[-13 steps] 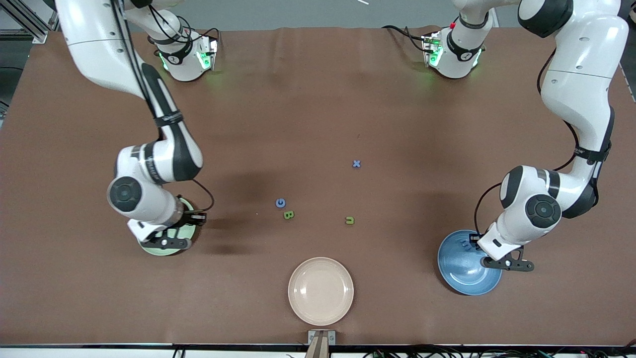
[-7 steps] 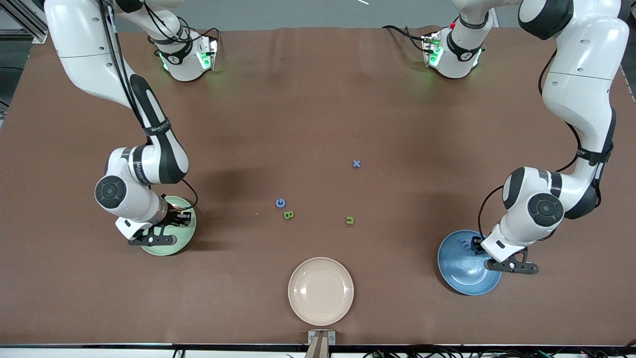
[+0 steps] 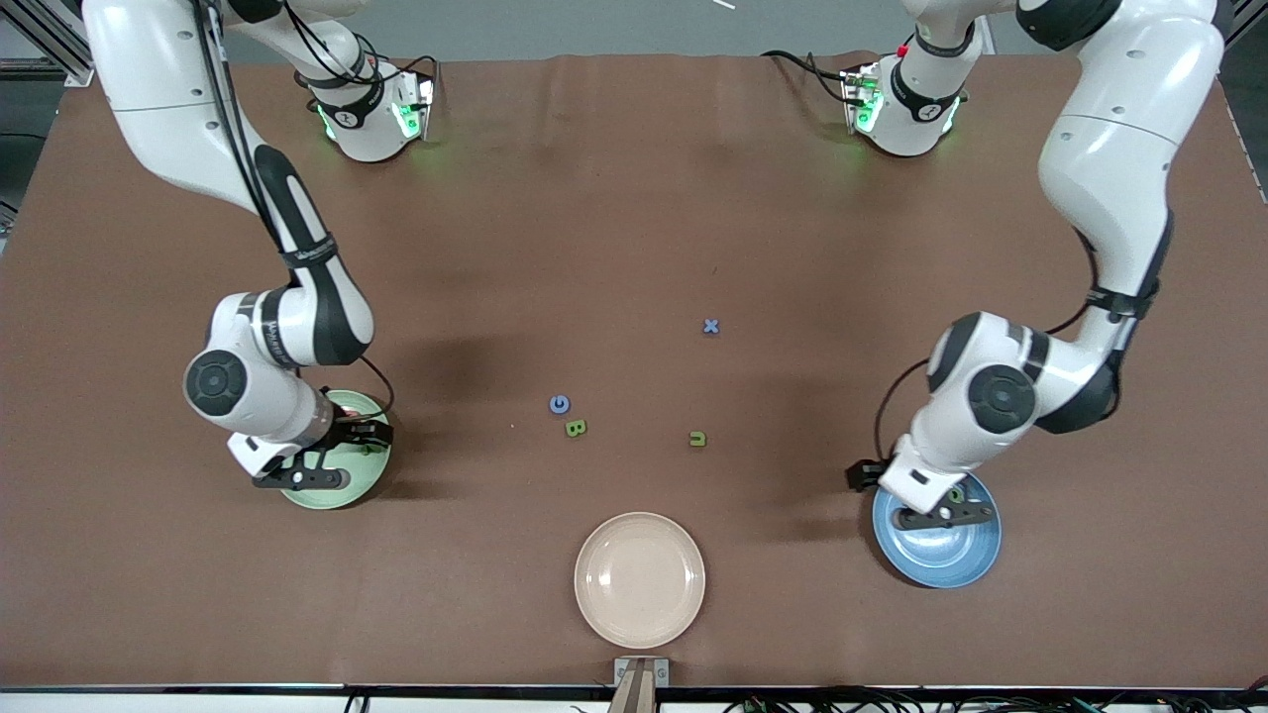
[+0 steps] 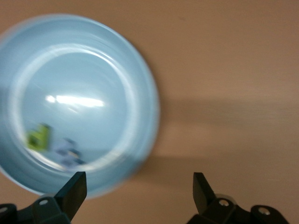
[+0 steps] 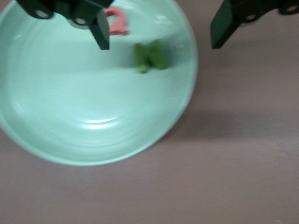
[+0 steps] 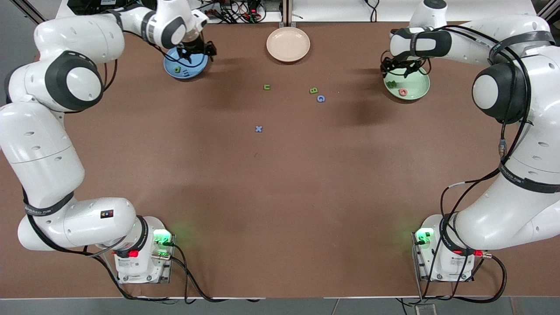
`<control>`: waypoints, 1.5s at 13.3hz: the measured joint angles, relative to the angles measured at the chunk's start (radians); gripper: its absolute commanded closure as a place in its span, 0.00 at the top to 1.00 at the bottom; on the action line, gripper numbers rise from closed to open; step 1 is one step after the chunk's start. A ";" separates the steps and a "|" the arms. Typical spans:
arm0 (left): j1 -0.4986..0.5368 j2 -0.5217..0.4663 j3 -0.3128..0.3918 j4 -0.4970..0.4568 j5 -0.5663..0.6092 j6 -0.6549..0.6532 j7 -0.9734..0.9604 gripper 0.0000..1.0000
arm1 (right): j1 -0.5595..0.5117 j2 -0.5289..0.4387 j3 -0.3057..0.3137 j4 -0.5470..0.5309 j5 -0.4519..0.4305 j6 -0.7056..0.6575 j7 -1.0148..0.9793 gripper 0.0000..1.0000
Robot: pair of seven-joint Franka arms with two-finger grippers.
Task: Sort upper and lower case letters into plates
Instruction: 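Grasp the green u with the left gripper while the right gripper grasps the O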
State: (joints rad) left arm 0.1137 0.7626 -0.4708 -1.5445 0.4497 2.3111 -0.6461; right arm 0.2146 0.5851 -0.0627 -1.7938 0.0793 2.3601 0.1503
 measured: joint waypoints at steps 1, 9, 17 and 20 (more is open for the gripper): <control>-0.042 0.001 -0.002 -0.003 0.000 0.000 -0.083 1.00 | 0.046 0.000 0.009 0.003 0.000 0.002 0.089 1.00; -0.305 0.062 0.028 0.057 0.000 -0.001 -0.280 0.68 | 0.407 0.100 0.010 0.081 -0.002 0.110 0.573 0.86; -0.402 0.185 0.061 0.197 0.000 0.003 -0.280 0.56 | 0.428 0.149 0.002 0.115 -0.034 0.144 0.580 0.00; -0.451 0.188 0.109 0.200 0.000 0.004 -0.280 0.53 | 0.425 0.152 -0.008 0.116 -0.034 0.141 0.579 0.00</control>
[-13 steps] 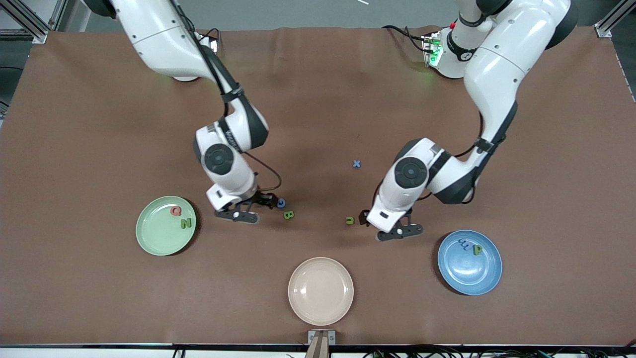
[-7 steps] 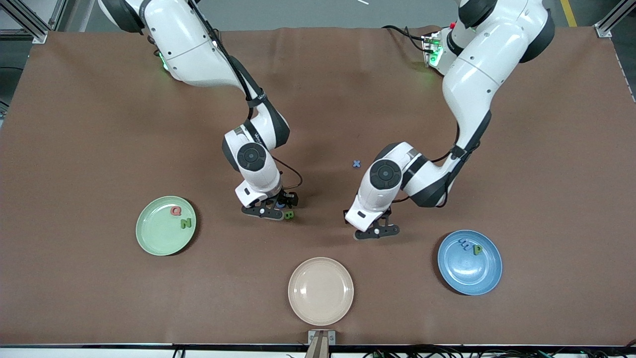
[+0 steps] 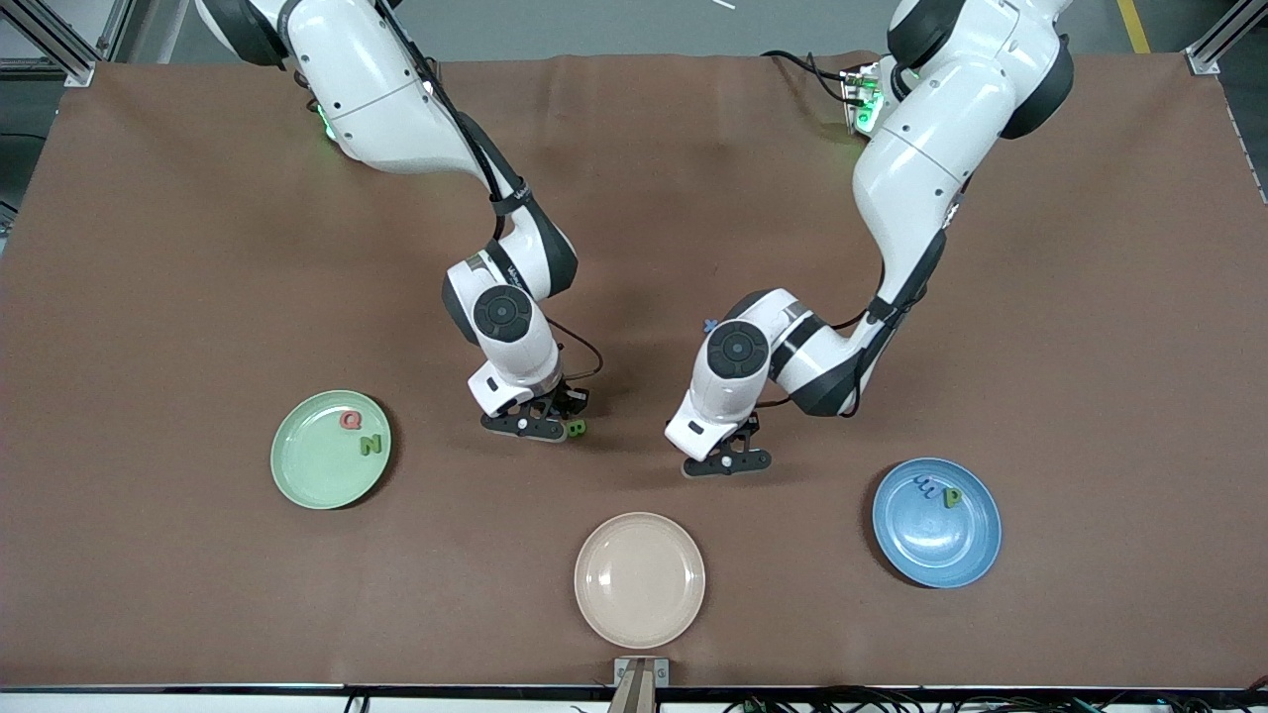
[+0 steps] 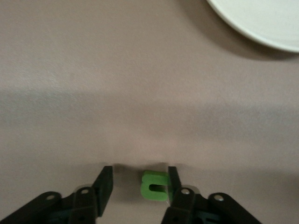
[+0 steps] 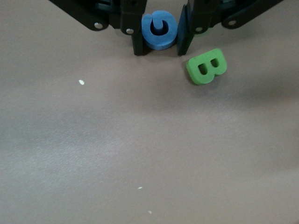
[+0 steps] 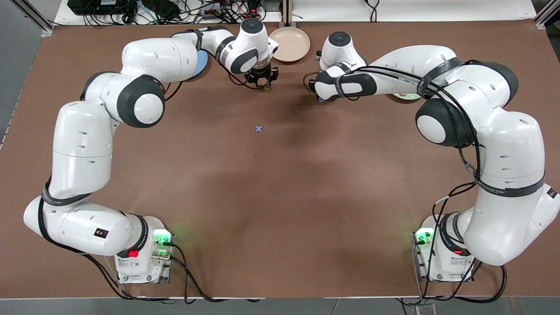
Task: Sort upper and lower case letters into plates
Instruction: 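Grasp the green u with the left gripper while the right gripper grasps the O, then drop the O into the green plate while the left gripper drops the u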
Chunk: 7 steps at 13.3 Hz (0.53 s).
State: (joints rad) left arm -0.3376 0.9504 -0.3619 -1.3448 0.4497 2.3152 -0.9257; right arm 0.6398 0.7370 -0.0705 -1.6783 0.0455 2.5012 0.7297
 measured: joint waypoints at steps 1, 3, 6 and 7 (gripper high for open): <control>-0.008 0.001 0.004 0.002 0.000 0.000 0.000 0.53 | -0.007 0.000 -0.007 0.000 -0.001 -0.004 -0.007 0.00; -0.013 0.006 0.005 0.002 0.000 -0.001 0.000 0.49 | -0.057 -0.008 -0.016 0.012 -0.003 -0.054 -0.093 0.00; -0.013 0.010 0.006 0.004 0.000 -0.001 0.000 0.27 | -0.206 -0.081 -0.021 0.027 -0.002 -0.198 -0.354 0.00; -0.012 0.010 0.007 0.005 0.000 -0.001 0.000 0.16 | -0.266 -0.113 -0.021 0.027 -0.001 -0.243 -0.458 0.00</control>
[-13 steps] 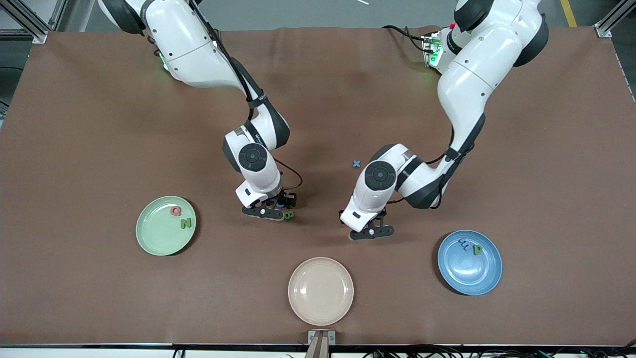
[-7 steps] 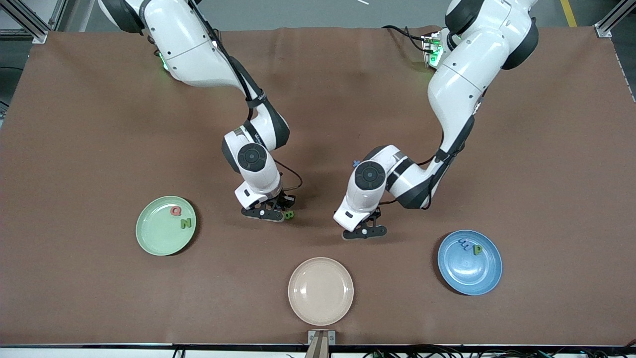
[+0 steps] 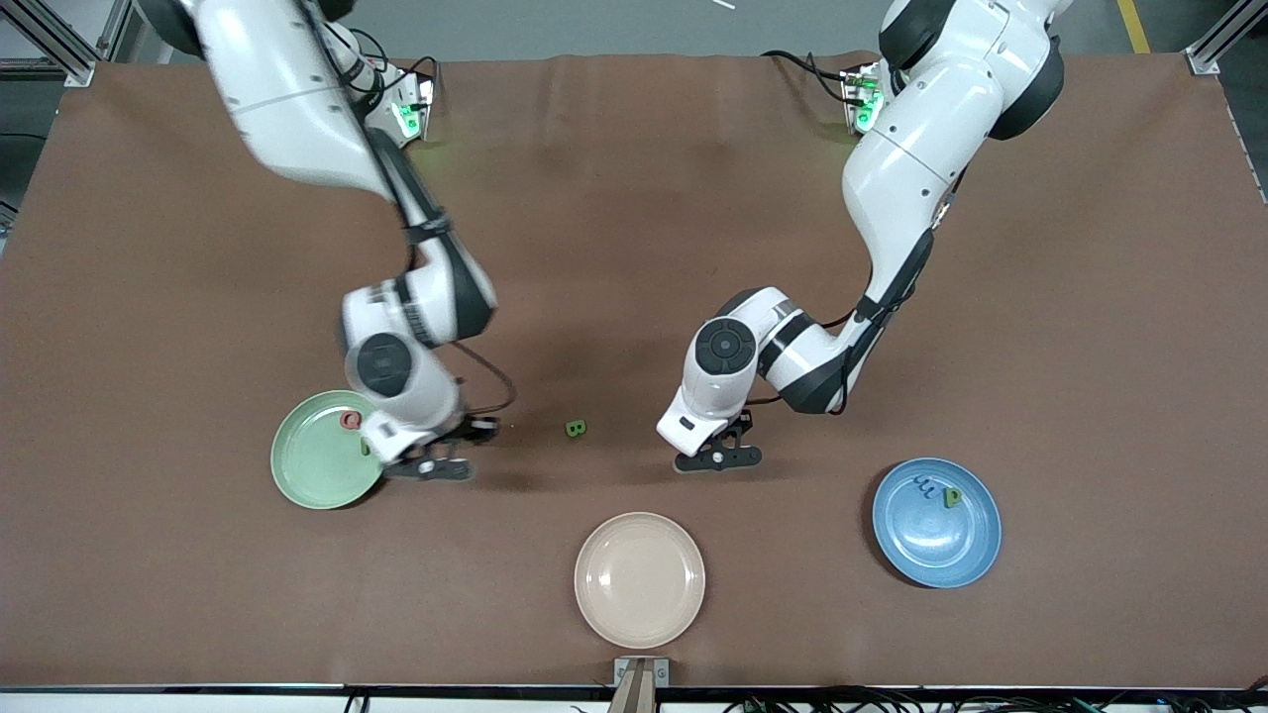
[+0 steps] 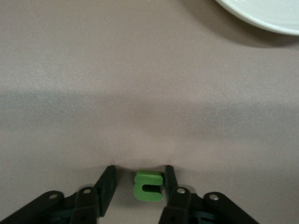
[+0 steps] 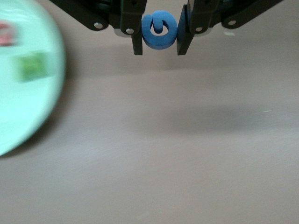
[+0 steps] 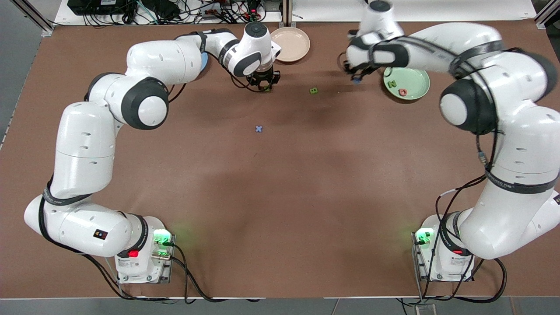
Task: Sort upper and lower case letters into plates
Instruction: 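Drop the O into the green plate while the left gripper drops the u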
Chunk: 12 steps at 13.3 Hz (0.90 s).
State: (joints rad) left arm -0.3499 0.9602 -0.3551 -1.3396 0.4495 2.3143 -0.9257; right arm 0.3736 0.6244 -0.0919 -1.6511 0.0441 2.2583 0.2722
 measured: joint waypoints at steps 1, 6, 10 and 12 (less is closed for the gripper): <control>0.000 0.000 0.000 0.003 0.000 -0.001 0.000 0.09 | -0.055 -0.026 0.000 -0.003 0.000 -0.033 -0.098 0.00; 0.011 -0.002 0.004 0.014 -0.005 -0.003 0.000 0.03 | -0.291 -0.053 0.001 -0.077 0.001 -0.019 -0.493 0.00; 0.087 -0.045 0.008 0.027 -0.004 -0.050 0.018 0.02 | -0.324 -0.046 0.010 -0.144 0.000 0.070 -0.543 0.81; 0.146 -0.077 0.009 0.028 -0.004 -0.074 0.085 0.02 | -0.321 -0.046 0.018 -0.149 0.000 0.078 -0.543 1.00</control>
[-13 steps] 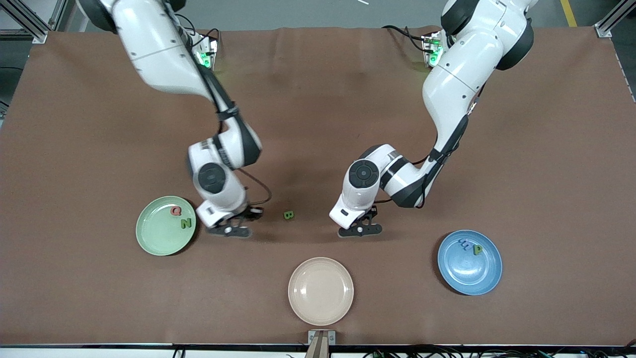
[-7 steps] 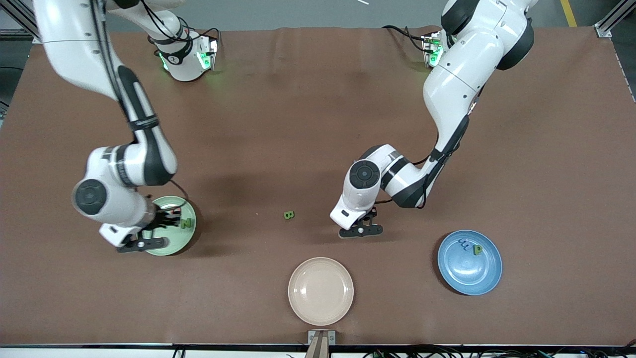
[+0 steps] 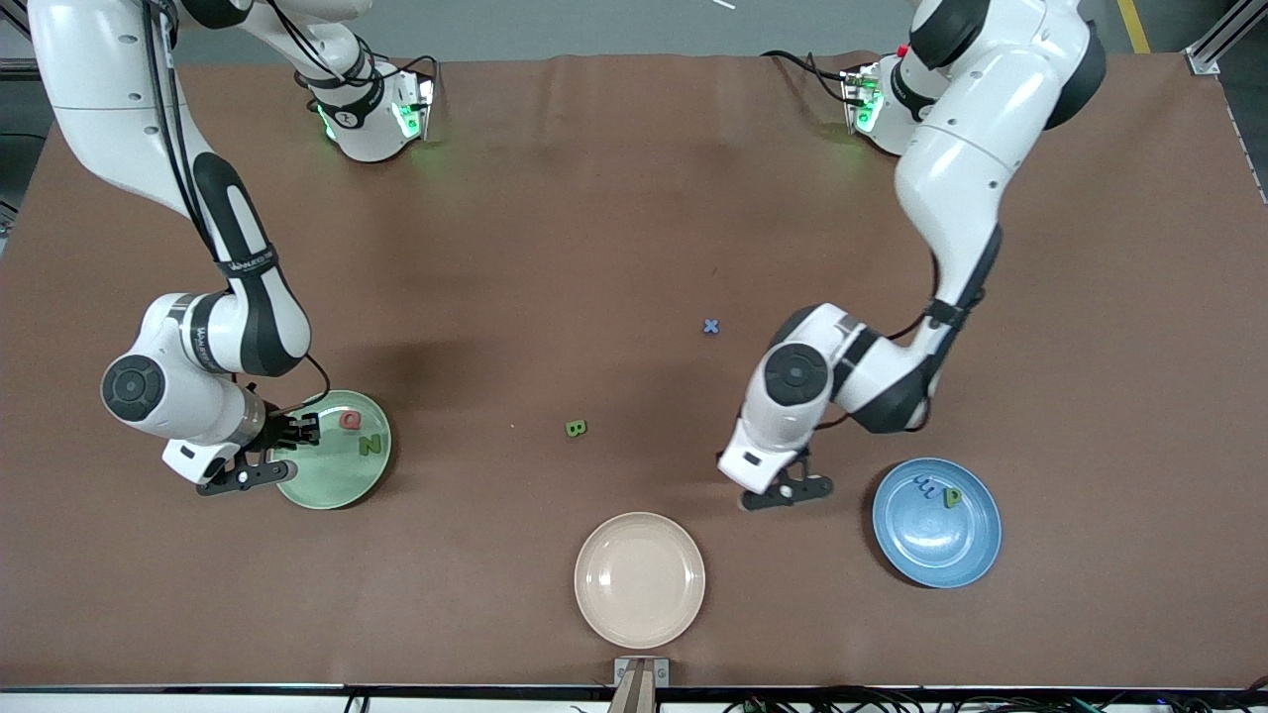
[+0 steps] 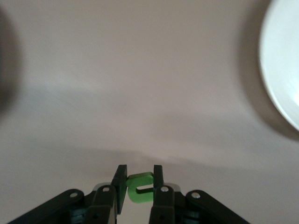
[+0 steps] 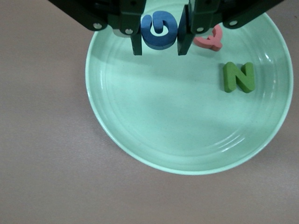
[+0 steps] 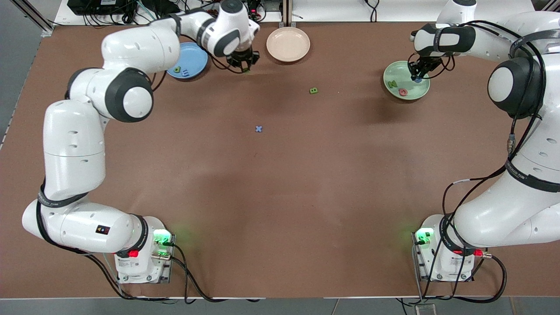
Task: Sort upper and lower case letters into plates
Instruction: 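Drop the O into the green plate while the left gripper drops the u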
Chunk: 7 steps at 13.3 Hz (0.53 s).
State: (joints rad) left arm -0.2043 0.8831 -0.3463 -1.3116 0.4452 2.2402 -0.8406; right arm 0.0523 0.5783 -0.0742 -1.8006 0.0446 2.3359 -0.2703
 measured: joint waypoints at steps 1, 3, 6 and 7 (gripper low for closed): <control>0.035 -0.013 0.000 0.000 0.000 -0.008 0.048 0.02 | 0.000 0.000 0.001 0.000 0.000 0.000 0.000 1.00; 0.106 -0.026 -0.001 0.000 0.000 -0.012 0.158 0.02 | 0.001 0.000 0.002 0.002 0.000 0.000 0.003 1.00; 0.186 -0.026 -0.001 -0.007 0.000 -0.013 0.303 0.03 | 0.042 -0.001 0.017 0.016 0.002 0.001 0.164 1.00; 0.200 -0.022 -0.001 -0.011 0.000 -0.013 0.335 0.04 | 0.091 -0.001 0.022 0.026 0.002 0.002 0.280 1.00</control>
State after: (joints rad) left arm -0.0040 0.8610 -0.3470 -1.3226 0.4452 2.2276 -0.5059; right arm 0.1432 0.5774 -0.0524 -1.7743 0.0465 2.3375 0.0096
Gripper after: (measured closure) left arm 0.736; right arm 0.000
